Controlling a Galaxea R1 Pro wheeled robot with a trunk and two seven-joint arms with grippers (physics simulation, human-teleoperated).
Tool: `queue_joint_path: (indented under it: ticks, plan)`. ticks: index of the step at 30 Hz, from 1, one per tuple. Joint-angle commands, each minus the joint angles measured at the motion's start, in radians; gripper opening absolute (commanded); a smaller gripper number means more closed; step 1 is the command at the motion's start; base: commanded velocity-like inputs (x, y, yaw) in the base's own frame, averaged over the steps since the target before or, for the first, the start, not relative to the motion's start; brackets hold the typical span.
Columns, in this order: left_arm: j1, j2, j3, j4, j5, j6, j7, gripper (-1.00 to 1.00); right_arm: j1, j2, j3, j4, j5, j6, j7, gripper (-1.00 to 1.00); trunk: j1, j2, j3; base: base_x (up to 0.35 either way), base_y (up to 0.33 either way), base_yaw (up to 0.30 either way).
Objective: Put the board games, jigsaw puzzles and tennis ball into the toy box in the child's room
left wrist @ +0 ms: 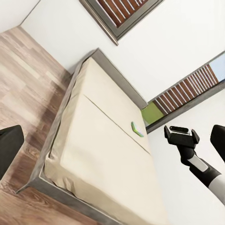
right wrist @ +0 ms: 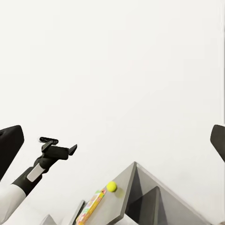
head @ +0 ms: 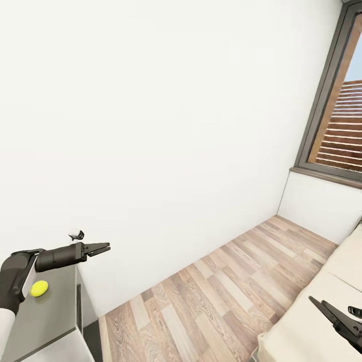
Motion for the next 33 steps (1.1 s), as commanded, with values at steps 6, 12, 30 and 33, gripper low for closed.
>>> queue_joint_path:
  ticks: [6, 12, 30, 33]
  plan:
    - [0.0, 0.0, 0.0, 0.0, -0.001, 0.007, -0.004, 1.0, -0.001, 0.0, 0.0, 0.002, -0.002, 0.013, 0.003, 1.0, 0.0, -0.001, 0.002, 0.0, -0.256, -0.096]
    - [0.0, 0.0, 0.0, 0.0, -0.002, 0.0, -0.004, 1.0, -0.001, 0.0, -0.001, 0.003, -0.003, 0.013, 0.002, 1.0, 0.0, -0.001, 0.009, 0.0, -0.286, -0.18]
    - [0.0, 0.0, 0.001, 0.0, -0.002, -0.005, -0.004, 1.0, -0.001, 0.0, -0.003, 0.007, -0.003, 0.019, 0.001, 1.0, 0.0, -0.001, 0.03, -0.127, -0.15, -0.204]
    - [0.0, 0.0, 0.001, 0.0, -0.002, -0.005, -0.004, 1.0, -0.001, 0.0, -0.003, 0.009, -0.002, 0.019, 0.0, 1.0, 0.0, -0.001, 0.034, -0.104, -0.012, -0.207]
